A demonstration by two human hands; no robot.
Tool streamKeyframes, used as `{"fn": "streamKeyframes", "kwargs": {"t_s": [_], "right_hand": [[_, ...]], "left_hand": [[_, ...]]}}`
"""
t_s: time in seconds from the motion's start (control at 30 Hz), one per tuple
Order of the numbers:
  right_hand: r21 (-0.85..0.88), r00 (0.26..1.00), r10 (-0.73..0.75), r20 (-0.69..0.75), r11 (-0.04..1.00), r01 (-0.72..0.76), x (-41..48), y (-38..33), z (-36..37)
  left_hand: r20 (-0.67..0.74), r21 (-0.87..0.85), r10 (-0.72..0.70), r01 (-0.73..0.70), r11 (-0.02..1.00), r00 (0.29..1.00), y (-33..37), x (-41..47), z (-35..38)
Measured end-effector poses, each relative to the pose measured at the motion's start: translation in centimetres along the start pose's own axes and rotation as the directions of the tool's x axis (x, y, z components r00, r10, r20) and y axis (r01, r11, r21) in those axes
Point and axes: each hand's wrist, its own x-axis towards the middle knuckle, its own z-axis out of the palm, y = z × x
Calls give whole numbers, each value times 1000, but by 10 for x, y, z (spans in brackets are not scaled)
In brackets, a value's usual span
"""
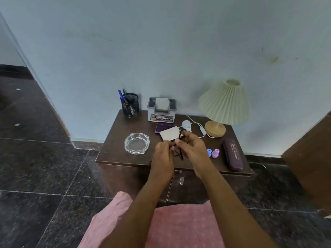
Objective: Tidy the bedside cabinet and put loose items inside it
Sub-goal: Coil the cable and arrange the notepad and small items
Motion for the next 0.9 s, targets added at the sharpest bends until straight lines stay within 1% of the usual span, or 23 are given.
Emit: {"fn": "streamKeyframes", "kwargs": {"t_s": [0.1, 0.2, 0.27, 0.33, 0.43, 0.5, 0.53, 0.6, 0.63, 0.67, 0.7, 0.73, 0.8, 0.83, 0.9], "right_hand": [[-105, 999, 33, 20, 994, -31, -7, 3, 4], [-96, 999, 38, -7, 995, -38, -2, 11, 4], [-159, 999, 30, -21, 987, -33, 2, 23, 3], [-194, 999, 53, -8, 979, -53, 7, 35, 4], [-237, 997, 66, 27, 970, -58, 18, 42, 9], [-329, 997, 54, 51, 944, -34, 27, 44, 10], [-386, 997, 50, 65, 922, -21, 31, 46, 10], [-468, 996, 17, 88, 883, 26, 39, 48, 10], [-494, 997, -15, 81, 868, 53, 42, 48, 8], [-519, 997, -52, 54, 852, 72, 47, 46, 6], [-540, 996, -86, 14, 838, 80, 52, 44, 3], [-562, 994, -110, -25, 823, 77, 56, 42, -2], [-630, 994, -98, -50, 775, 45, 62, 40, -12], [-695, 997, -65, -29, 718, 26, 63, 41, -16], [-861, 997, 73, 34, 509, -8, 62, 44, -19]], "left_hand": [[52, -22, -77, 78, 997, 996, 6, -6, -9], [38, -22, -185, 186, 982, 982, -1, -10, -12], [38, -8, -210, 211, 978, 977, -13, -10, -10], [61, -2, -247, 247, 969, 967, -23, -6, -7], [81, -69, -322, 328, 942, 943, -33, 6, -3], [136, -90, -339, 352, 931, 931, -36, 15, 0], [181, -67, -341, 357, 932, 923, -38, 20, 3], [253, 44, -341, 342, 939, 905, -43, 28, 5], [269, 103, -333, 317, 943, 904, -44, 31, 4], [272, 122, -325, 303, 945, 906, -46, 34, 3], [271, 91, -323, 310, 946, 907, -46, 37, 1], [269, 19, -328, 336, 942, 906, -46, 38, -2], [282, -190, -363, 422, 886, 888, -43, 41, -9], [305, -286, -373, 458, 842, 876, -41, 41, -12], [366, -389, -371, 502, 772, 854, -37, 42, -16]]}}
